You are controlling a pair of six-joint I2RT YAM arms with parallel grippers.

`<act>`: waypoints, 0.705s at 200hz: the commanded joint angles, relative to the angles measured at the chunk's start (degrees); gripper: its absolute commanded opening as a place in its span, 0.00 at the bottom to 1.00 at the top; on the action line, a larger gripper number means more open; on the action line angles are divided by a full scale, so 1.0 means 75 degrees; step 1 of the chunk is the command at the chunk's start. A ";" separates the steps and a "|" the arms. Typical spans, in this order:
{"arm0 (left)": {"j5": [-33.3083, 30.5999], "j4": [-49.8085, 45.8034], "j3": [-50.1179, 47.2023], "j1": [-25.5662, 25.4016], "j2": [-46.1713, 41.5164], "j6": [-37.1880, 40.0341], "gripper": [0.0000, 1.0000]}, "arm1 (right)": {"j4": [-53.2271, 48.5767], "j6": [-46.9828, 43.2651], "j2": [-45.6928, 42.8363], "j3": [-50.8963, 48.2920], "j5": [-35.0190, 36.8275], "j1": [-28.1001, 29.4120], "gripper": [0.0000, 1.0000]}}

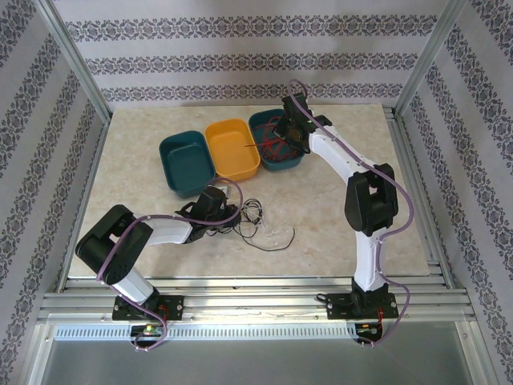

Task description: Untangle the cables

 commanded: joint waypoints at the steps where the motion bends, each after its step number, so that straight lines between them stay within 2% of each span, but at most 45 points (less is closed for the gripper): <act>1: 0.0077 0.0263 0.0101 0.0089 0.0112 -0.0102 0.13 | 0.0287 0.0486 0.0334 0.0320 -0.0447 -0.0127 0.00; 86: 0.0143 0.0291 0.0102 0.0086 0.0137 -0.0129 0.13 | 0.0046 0.0151 0.0798 0.0581 0.0147 -0.0449 0.00; 141: 0.0168 0.0264 0.0150 0.0088 0.0193 -0.0117 0.13 | -0.0370 -0.1479 0.1623 0.1744 -0.0045 -0.0536 0.00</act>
